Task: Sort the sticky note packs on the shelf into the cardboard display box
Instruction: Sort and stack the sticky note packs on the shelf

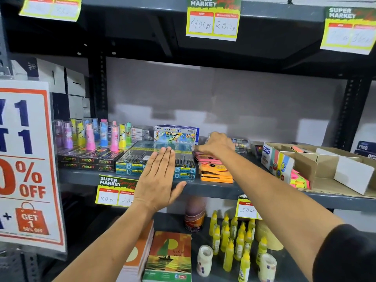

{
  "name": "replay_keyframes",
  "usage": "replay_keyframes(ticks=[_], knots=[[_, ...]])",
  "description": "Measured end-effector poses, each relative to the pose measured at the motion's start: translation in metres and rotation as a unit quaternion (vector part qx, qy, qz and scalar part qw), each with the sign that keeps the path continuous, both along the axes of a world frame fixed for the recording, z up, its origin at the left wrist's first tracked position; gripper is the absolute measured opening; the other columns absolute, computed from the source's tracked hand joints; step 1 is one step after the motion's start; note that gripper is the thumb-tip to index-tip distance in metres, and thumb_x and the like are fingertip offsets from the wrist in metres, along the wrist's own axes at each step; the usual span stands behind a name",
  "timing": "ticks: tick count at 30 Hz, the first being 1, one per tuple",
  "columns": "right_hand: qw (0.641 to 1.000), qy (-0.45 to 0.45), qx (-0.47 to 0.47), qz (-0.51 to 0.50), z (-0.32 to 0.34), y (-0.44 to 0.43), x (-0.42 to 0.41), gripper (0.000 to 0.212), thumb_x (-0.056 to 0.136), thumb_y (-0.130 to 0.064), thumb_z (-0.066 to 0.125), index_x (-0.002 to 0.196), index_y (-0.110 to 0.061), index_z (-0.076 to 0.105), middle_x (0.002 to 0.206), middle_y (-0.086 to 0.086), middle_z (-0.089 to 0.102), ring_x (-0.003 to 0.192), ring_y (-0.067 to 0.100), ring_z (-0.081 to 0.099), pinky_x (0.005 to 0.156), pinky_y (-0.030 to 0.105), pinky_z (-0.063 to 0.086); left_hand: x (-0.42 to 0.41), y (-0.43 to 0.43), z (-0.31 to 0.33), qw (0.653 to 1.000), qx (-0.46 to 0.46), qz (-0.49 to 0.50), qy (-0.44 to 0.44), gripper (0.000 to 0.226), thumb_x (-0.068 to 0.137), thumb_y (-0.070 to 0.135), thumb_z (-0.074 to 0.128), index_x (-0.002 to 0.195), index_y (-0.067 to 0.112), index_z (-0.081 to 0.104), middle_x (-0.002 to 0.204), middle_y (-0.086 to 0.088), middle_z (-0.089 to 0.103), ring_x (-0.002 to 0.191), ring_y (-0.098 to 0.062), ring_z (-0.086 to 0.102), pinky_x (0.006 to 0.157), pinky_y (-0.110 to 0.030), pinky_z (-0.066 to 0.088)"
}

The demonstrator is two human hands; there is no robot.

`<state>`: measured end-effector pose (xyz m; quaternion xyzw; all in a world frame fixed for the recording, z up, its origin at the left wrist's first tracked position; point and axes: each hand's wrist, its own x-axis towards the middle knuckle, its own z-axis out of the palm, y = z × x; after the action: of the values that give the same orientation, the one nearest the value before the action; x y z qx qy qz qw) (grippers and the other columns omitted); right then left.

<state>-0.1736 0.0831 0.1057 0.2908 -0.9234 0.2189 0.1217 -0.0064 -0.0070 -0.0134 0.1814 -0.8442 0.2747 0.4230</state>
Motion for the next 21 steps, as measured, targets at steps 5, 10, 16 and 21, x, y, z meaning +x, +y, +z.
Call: replay_keyframes(ticks=[5, 10, 16, 21], knots=[[0.999, -0.022, 0.045, 0.001, -0.01, -0.006, 0.002, 0.054, 0.072, -0.046, 0.072, 0.112, -0.011, 0.06, 0.104, 0.003, 0.059, 0.098, 0.023, 0.061, 0.076, 0.031, 0.052, 0.0, 0.0, 0.0, 1.0, 0.001, -0.002, 0.003, 0.08, 0.099, 0.054, 0.018, 0.141, -0.01, 0.041, 0.146, -0.027, 0.044, 0.139, -0.038, 0.039, 0.119, -0.045, 0.017], [0.998, -0.018, 0.056, 0.005, -0.02, -0.011, 0.0, 0.058, 0.076, -0.038, 0.071, 0.125, -0.011, 0.055, 0.12, 0.008, 0.06, 0.111, 0.027, 0.059, 0.088, 0.038, 0.053, 0.0, 0.0, 0.001, 1.0, -0.002, -0.003, 0.005, 0.08, 0.099, 0.054, 0.017, 0.142, -0.01, 0.04, 0.146, -0.027, 0.043, 0.139, -0.038, 0.038, 0.119, -0.045, 0.016], [0.998, -0.001, 0.064, 0.009, -0.022, -0.014, -0.002, 0.063, 0.077, -0.042, 0.07, 0.129, -0.012, 0.05, 0.126, 0.009, 0.058, 0.114, 0.028, 0.057, 0.089, 0.039, 0.051, 0.0, 0.0, 0.0, 1.0, 0.0, -0.007, 0.006, 0.08, 0.099, 0.054, 0.017, 0.142, -0.01, 0.04, 0.146, -0.027, 0.044, 0.139, -0.038, 0.039, 0.119, -0.045, 0.017], [1.0, -0.008, 0.029, -0.005, -0.025, -0.017, -0.004, 0.067, 0.073, -0.048, 0.074, 0.127, -0.015, 0.053, 0.124, 0.007, 0.059, 0.115, 0.027, 0.057, 0.088, 0.038, 0.05, 0.0, 0.0, 0.0, 1.0, 0.003, -0.008, 0.003, 0.08, 0.099, 0.054, 0.017, 0.142, -0.009, 0.04, 0.146, -0.027, 0.043, 0.139, -0.038, 0.038, 0.119, -0.045, 0.016]])
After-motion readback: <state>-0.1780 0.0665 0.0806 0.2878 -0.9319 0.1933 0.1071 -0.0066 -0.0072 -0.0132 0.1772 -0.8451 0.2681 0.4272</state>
